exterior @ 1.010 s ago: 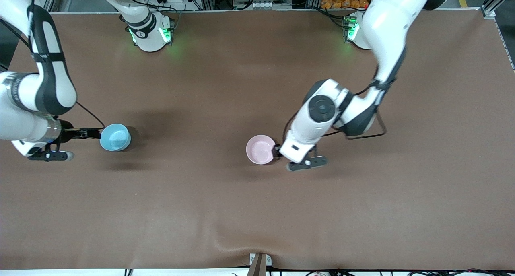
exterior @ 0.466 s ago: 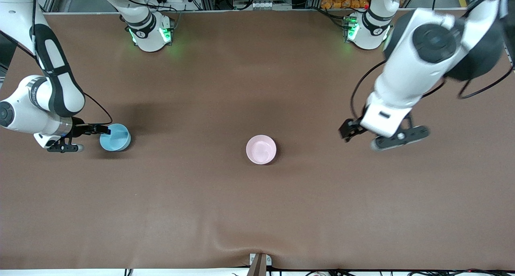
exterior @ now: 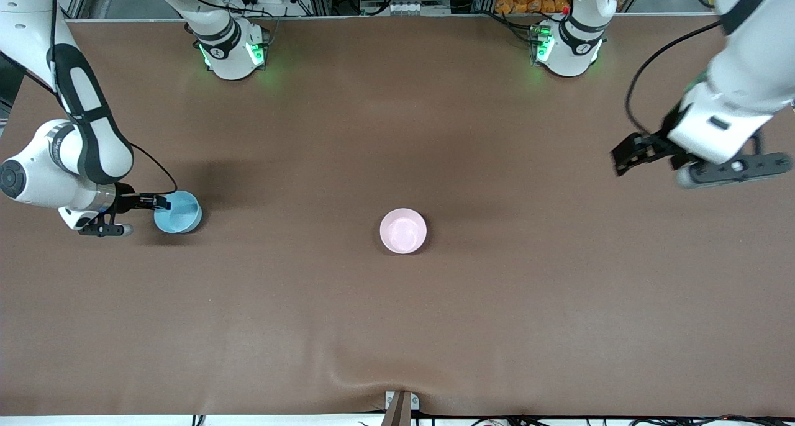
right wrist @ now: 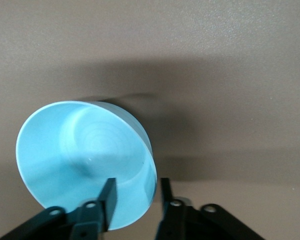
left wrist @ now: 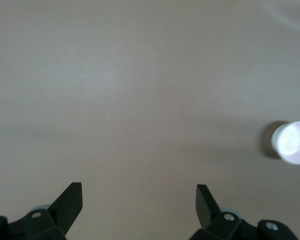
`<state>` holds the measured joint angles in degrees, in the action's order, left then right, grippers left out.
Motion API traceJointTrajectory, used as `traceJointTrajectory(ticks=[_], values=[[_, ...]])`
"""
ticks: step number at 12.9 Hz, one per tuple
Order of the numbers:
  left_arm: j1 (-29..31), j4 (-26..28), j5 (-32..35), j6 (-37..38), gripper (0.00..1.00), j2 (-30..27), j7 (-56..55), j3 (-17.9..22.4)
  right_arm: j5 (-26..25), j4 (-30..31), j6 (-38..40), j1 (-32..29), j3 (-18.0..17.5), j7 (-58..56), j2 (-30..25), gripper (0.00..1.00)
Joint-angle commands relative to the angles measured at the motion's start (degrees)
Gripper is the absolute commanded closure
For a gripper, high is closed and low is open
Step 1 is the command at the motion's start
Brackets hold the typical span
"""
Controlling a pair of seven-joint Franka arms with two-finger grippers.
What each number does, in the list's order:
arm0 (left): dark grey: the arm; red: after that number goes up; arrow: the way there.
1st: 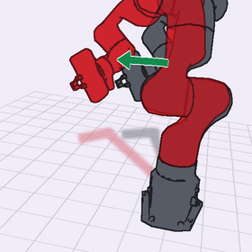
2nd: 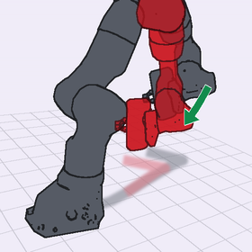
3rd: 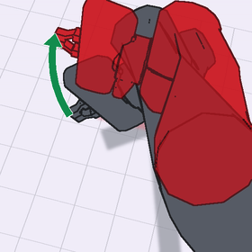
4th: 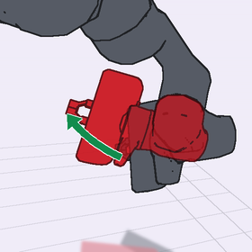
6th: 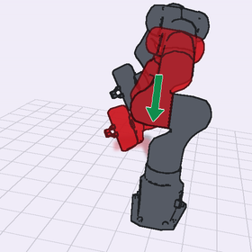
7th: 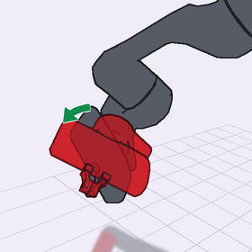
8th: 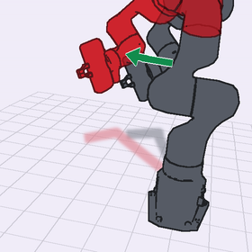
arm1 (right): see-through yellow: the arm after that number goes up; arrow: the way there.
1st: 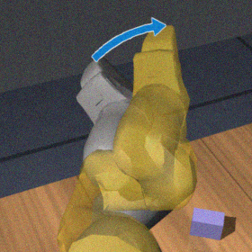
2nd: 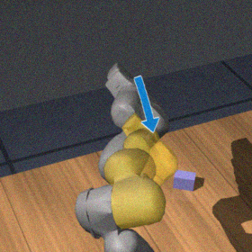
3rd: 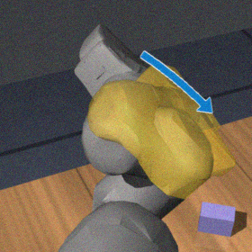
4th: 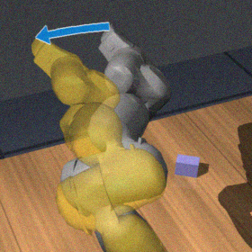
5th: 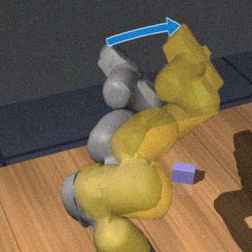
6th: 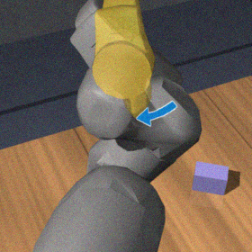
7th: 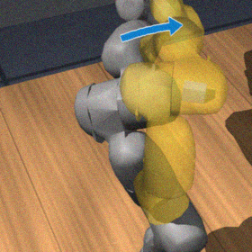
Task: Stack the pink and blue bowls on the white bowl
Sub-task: 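Grasp the blue bowl rim with the right gripper while the left gripper withdraws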
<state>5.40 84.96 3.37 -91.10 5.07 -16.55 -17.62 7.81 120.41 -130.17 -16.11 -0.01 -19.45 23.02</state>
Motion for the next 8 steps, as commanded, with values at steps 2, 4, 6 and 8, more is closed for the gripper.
traceJointTrajectory(ticks=[2, 4, 6, 8], values=[[7.24, 1.96, -4.32, 3.46, 0.00, -3.75, 10.99, -0.22, 1.33, -0.88, -0.96, -1.55, -0.69, -2.87, 1.33, 0.75], [9.97, 2.05, -5.65, 4.26, 0.00, -3.84, 13.81, -0.22, 1.42, -0.97, -0.88, -1.99, -0.78, -5.06, 1.51, 0.99], [11.11, 2.22, -5.65, 4.35, 0.00, -3.84, 16.28, -0.22, 1.42, -2.45, 0.52, -1.47, -0.78, -4.55, 1.51, 1.00], [11.12, 2.05, -5.65, 4.35, 0.00, -3.92, 15.76, -0.31, 3.16, -8.14, 11.46, -0.95, -0.96, -2.63, 1.42, 1.00]])
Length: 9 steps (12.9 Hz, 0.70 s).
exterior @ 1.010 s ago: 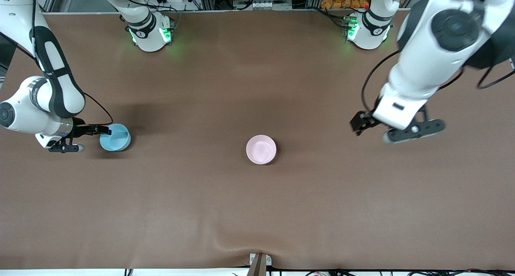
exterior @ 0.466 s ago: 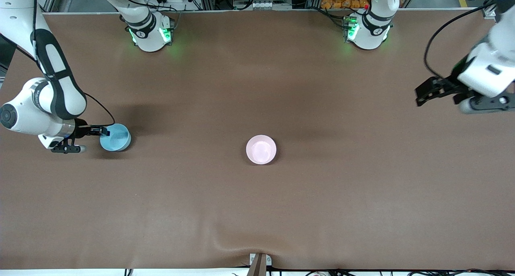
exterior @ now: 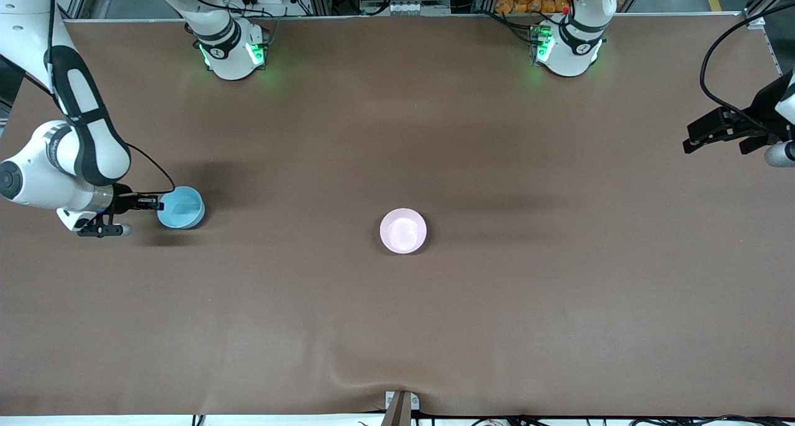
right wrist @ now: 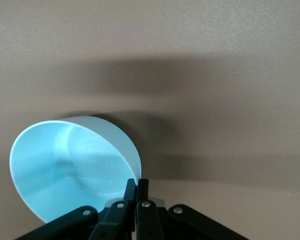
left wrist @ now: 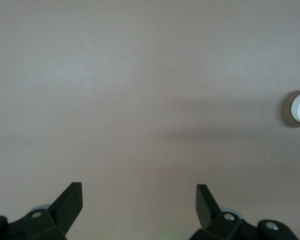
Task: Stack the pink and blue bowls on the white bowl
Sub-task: 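Grasp the blue bowl rim with the right gripper while the left gripper withdraws, then carry the blue bowl with the right gripper onto the pink bowl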
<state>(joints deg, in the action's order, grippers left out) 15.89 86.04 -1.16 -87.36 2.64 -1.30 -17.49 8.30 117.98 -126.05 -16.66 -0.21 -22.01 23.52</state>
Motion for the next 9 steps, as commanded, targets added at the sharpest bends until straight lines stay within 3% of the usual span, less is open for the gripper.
traceJointTrajectory(ticks=[1, 4, 6, 9], values=[[0.63, 0.97, -1.04, 0.62, 0.00, -1.49, 0.42, -0.44, 3.21, -8.53, 11.14, 0.14, -0.76, 1.52, 0.91, 1.00], [0.37, 0.80, -1.13, 0.44, 0.00, -1.40, -0.54, -0.88, 3.65, -12.59, 20.73, 4.42, -1.46, 11.77, -1.54, 1.00], [-1.64, 1.40, -1.13, 0.35, 0.00, -2.36, -0.98, 0.25, 6.89, -13.74, 25.84, 9.34, -1.46, 22.84, -4.09, 1.00], [-15.59, 1.50, -1.21, 3.94, 0.00, -3.07, -2.48, 15.60, 9.71, -15.58, 25.77, 17.95, -1.47, 36.20, -5.24, 1.00]])
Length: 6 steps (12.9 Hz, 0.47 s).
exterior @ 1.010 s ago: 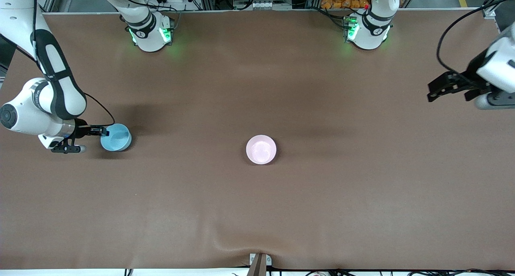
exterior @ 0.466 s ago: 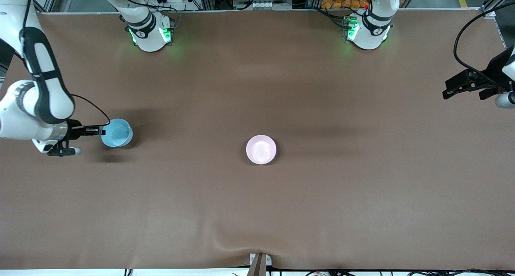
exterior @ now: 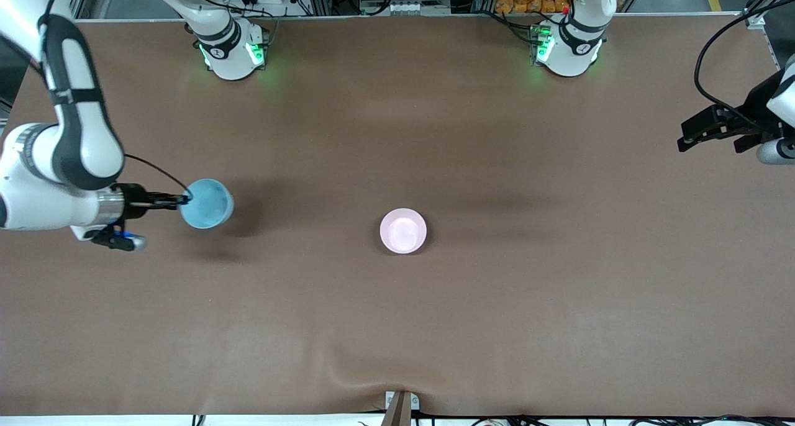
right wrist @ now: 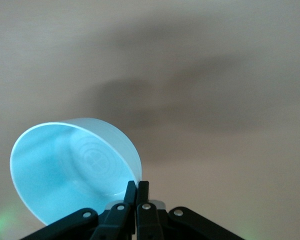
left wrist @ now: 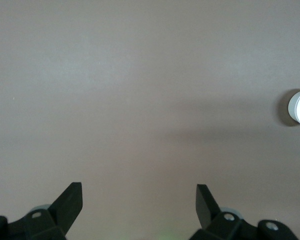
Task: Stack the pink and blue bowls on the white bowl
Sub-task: 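Carry the blue bowl with the right gripper onto the pink bowl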
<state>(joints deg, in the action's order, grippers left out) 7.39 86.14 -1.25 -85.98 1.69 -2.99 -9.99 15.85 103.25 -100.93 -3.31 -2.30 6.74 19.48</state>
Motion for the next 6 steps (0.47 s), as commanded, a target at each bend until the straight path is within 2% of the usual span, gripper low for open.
traceJointTrajectory(ticks=[1, 4, 6], values=[[-8.00, 1.40, -1.13, 3.61, 0.00, -2.39, -0.96, 8.84, 4.43, -1.64, 0.13, 7.59, 0.71, 12.19, -1.20, 1.00], [-8.18, 2.37, -0.60, 3.71, 0.00, -3.71, -1.31, 7.54, 11.82, -2.18, -6.01, 15.85, 0.71, 26.44, -0.50, 1.00], [-9.32, 3.77, -0.34, 3.54, 0.00, -4.85, -1.75, 7.71, 12.36, -2.18, -12.94, 21.39, 0.71, 34.61, 0.72, 1.00]])
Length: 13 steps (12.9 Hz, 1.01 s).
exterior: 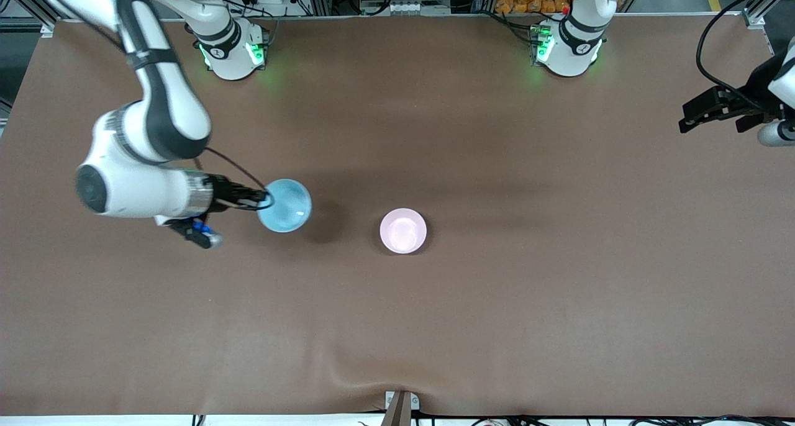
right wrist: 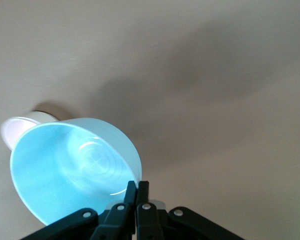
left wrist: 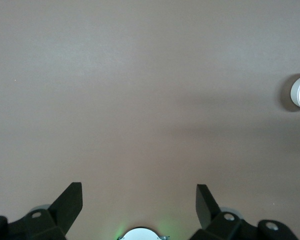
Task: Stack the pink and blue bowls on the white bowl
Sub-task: 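Carry the blue bowl with the right gripper onto the pink bowl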
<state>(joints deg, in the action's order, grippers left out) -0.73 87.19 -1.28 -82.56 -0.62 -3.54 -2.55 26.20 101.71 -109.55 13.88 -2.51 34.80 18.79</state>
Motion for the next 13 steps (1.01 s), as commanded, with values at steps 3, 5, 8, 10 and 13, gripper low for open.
traceJointTrajectory(ticks=[3, 5, 8, 10, 13], values=[[-1.99, 3.51, -0.13, -0.76, 0.00, -3.60, -2.44, 0.62, 3.24, -1.86, -13.74, 11.68, 0.93, 17.11, 5.01, 1.00], [-1.56, 3.42, -0.04, -2.25, 0.00, -2.03, -2.44, 0.18, 2.98, -3.00, -19.54, 16.16, 1.02, 22.75, 8.00, 1.00], [-1.65, 3.25, 0.05, -2.35, 0.00, -1.23, -1.74, 0.09, 2.46, -8.44, -21.50, 19.24, 1.10, 30.04, 13.71, 1.00], [-1.82, 3.07, 0.14, -2.35, 0.00, -0.88, -1.47, 0.09, 2.01, -9.25, -24.55, 21.80, 1.37, 32.52, 16.00, 1.00], [-2.17, 3.16, 1.36, -2.43, 0.00, -0.79, -1.47, -0.61, 1.49, -9.08, -27.12, 22.25, 1.37, 32.52, 17.59, 1.00]])
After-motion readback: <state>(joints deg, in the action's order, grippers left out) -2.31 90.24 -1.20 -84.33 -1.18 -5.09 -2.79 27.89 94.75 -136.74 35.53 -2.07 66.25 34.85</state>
